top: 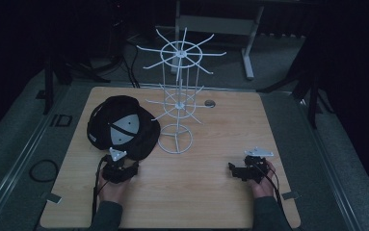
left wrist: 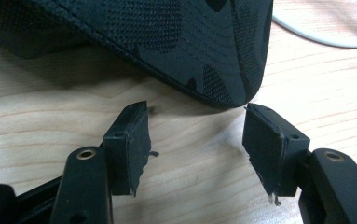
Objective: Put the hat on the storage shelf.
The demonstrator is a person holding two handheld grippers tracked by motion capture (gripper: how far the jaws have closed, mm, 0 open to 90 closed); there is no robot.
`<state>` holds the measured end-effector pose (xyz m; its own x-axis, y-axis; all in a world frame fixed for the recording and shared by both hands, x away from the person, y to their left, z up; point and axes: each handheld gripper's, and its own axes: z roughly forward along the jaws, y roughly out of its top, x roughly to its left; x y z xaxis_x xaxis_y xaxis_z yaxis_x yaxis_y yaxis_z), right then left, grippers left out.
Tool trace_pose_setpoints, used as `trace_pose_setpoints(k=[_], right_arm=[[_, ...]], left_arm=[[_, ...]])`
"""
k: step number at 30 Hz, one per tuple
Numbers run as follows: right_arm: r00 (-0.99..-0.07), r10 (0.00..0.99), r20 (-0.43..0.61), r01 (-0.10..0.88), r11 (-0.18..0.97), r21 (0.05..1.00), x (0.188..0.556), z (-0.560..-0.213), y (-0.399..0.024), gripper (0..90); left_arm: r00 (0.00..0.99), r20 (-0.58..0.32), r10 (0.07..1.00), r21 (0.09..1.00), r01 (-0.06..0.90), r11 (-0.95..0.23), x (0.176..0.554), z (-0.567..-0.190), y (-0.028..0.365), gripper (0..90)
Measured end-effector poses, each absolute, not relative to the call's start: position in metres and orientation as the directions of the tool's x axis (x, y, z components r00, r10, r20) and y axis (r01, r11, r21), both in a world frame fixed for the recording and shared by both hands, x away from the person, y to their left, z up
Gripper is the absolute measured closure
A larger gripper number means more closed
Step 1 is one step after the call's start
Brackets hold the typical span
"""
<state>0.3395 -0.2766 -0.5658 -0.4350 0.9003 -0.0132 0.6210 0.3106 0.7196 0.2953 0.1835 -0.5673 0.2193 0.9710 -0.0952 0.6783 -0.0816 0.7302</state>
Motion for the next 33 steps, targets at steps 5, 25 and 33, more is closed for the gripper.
trace_pose_setpoints(k=[5,25,33], right_arm=[[-0.436,0.900,-0.015,0.620,0.312,0.720,0.340,-0.566,-0.277,10.8],[-0.438,0.899,-0.013,0.620,0.312,0.720,0.340,-0.566,-0.277,10.7],[-0.450,0.893,-0.015,0.615,0.322,0.720,0.340,-0.566,-0.276,10.7]], left_arm=[[0.222,-0.095,0.970,0.729,0.680,-0.084,0.298,-0.567,0.181,41.0],[0.227,-0.115,0.967,0.741,0.668,-0.069,0.308,-0.568,0.168,41.4],[0.214,-0.154,0.965,0.741,0.670,-0.030,0.310,-0.568,0.169,53.6]])
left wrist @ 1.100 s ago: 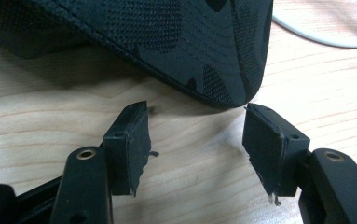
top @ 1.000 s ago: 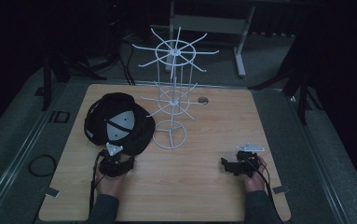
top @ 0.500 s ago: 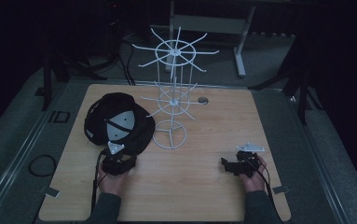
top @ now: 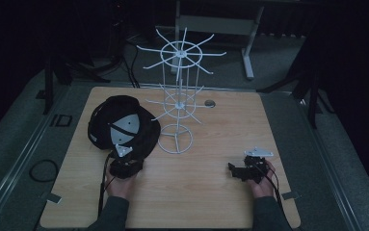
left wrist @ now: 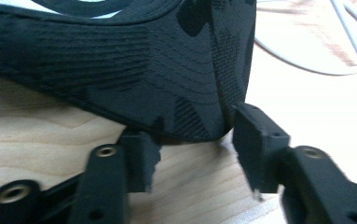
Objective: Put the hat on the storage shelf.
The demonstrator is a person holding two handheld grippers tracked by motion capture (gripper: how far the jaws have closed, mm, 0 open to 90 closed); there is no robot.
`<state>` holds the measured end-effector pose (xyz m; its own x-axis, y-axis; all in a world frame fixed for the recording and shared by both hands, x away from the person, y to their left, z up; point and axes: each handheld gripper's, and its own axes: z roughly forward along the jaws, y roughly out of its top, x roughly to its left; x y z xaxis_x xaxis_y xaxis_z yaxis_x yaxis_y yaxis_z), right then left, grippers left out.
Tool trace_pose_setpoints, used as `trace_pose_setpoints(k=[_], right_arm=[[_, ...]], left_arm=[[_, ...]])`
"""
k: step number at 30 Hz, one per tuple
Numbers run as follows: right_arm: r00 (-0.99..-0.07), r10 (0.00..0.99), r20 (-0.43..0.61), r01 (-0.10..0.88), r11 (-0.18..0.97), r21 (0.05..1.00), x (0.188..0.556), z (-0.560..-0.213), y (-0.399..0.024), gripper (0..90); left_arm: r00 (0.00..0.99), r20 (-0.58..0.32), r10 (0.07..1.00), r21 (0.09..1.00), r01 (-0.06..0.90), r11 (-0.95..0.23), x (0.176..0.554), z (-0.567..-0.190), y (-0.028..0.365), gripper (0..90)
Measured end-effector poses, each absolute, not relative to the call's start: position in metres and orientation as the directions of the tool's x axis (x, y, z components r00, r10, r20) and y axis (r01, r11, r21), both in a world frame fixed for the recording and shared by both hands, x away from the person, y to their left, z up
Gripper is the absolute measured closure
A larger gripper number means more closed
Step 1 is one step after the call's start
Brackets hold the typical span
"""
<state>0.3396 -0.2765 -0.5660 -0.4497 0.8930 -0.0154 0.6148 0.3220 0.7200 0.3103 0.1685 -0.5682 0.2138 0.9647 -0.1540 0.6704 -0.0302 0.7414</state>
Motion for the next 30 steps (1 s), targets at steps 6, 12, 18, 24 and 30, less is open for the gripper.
trace_pose_setpoints(k=[6,12,18,24,30], right_arm=[[-0.456,0.890,-0.015,0.613,0.326,0.719,0.339,-0.566,-0.276,10.7],[-0.460,0.888,-0.015,0.612,0.329,0.719,0.339,-0.566,-0.276,10.8],[-0.466,0.884,-0.015,0.610,0.334,0.719,0.339,-0.566,-0.276,10.8],[-0.470,0.883,-0.016,0.607,0.336,0.720,0.339,-0.566,-0.276,10.8],[-0.472,0.881,-0.015,0.607,0.338,0.719,0.339,-0.566,-0.276,10.8]], left_arm=[[0.231,-0.201,0.952,0.731,0.682,-0.011,0.311,-0.567,0.169,63.9],[0.236,-0.204,0.950,0.736,0.677,-0.010,0.310,-0.566,0.168,67.2],[0.238,-0.204,0.949,0.747,0.665,-0.006,0.313,-0.562,0.166,67.1],[0.234,-0.204,0.951,0.756,0.654,0.001,0.316,-0.558,0.163,66.6],[0.232,-0.201,0.952,0.776,0.630,0.010,0.316,-0.551,0.161,68.4]])
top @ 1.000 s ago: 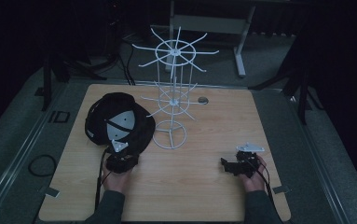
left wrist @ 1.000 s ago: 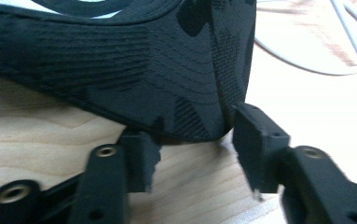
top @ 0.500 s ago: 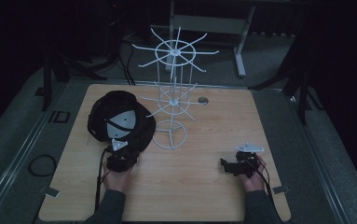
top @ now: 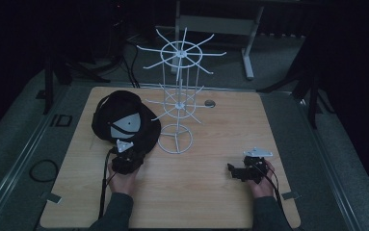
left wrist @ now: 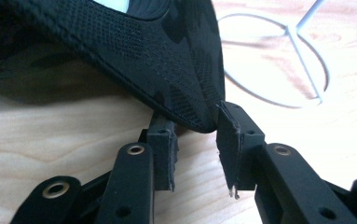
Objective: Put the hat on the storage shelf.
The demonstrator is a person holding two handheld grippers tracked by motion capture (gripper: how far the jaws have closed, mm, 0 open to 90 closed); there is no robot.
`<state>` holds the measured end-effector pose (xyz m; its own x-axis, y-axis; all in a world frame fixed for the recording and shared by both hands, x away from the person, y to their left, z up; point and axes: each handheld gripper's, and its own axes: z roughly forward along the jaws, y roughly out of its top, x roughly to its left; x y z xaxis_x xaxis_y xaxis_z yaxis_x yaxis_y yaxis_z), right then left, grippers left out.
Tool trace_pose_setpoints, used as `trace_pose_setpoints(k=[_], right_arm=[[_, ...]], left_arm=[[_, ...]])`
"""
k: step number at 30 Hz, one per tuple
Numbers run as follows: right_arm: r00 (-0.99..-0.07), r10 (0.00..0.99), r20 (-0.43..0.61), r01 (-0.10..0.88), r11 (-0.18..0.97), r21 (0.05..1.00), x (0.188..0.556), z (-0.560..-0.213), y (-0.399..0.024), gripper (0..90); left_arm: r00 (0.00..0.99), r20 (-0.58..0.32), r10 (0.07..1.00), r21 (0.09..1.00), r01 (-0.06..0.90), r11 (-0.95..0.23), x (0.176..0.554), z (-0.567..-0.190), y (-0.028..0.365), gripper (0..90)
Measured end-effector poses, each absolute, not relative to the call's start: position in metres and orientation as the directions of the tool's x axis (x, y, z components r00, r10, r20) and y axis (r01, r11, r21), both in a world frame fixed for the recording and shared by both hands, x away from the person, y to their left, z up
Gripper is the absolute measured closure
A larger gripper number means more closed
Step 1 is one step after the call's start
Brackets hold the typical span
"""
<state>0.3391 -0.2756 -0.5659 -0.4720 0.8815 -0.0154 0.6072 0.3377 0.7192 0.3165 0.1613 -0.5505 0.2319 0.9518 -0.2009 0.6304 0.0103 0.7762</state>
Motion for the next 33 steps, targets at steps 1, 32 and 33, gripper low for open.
trace_pose_setpoints(k=[1,32,33], right_arm=[[-0.472,0.881,-0.015,0.607,0.338,0.719,0.339,-0.566,-0.276,10.8],[-0.482,0.876,-0.016,0.602,0.345,0.720,0.339,-0.566,-0.275,10.8],[-0.482,0.876,-0.016,0.602,0.345,0.720,0.339,-0.566,-0.275,10.8]], left_arm=[[0.231,-0.195,0.953,0.779,0.627,0.007,0.317,-0.549,0.161,68.5],[0.151,-0.254,0.955,0.786,0.608,0.113,0.316,-0.535,0.180,70.7],[0.146,-0.252,0.957,0.788,0.605,0.115,0.315,-0.534,0.183,70.7]])
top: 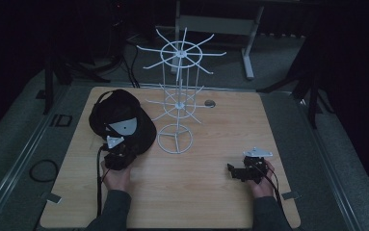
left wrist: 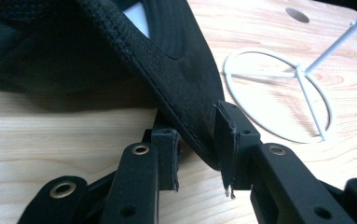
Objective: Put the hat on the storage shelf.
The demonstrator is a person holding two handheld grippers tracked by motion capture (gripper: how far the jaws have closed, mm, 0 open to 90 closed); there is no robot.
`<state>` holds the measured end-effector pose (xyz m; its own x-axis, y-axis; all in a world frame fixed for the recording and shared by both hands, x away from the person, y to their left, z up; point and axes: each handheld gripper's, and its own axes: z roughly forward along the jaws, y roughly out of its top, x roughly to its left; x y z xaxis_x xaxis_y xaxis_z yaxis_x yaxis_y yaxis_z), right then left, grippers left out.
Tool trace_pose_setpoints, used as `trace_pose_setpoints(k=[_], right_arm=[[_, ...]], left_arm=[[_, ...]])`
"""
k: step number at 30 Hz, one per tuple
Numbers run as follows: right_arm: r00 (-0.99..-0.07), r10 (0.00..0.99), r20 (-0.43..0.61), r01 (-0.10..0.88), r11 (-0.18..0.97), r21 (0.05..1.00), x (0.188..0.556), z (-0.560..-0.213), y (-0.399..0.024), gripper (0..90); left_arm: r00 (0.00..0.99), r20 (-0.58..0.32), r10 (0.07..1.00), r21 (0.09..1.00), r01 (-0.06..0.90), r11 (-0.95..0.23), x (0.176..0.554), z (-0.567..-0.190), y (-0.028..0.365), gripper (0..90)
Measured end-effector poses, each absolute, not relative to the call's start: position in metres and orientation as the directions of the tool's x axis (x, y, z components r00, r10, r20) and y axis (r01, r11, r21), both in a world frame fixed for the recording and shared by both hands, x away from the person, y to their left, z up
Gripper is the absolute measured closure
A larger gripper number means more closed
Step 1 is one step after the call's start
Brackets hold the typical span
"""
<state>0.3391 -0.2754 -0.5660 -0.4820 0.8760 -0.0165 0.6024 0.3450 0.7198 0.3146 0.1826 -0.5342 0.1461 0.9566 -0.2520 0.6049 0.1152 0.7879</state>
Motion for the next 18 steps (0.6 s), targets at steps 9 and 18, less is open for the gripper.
trace_pose_setpoints(k=[9,18], right_arm=[[-0.483,0.876,-0.016,0.602,0.345,0.720,0.339,-0.566,-0.275,10.8],[-0.484,0.875,-0.015,0.602,0.346,0.719,0.339,-0.566,-0.275,10.8]], left_arm=[[0.132,-0.257,0.957,0.766,0.632,0.119,0.325,-0.544,0.182,57.5],[0.141,-0.276,0.951,0.766,0.630,0.129,0.327,-0.542,0.180,68.4]])
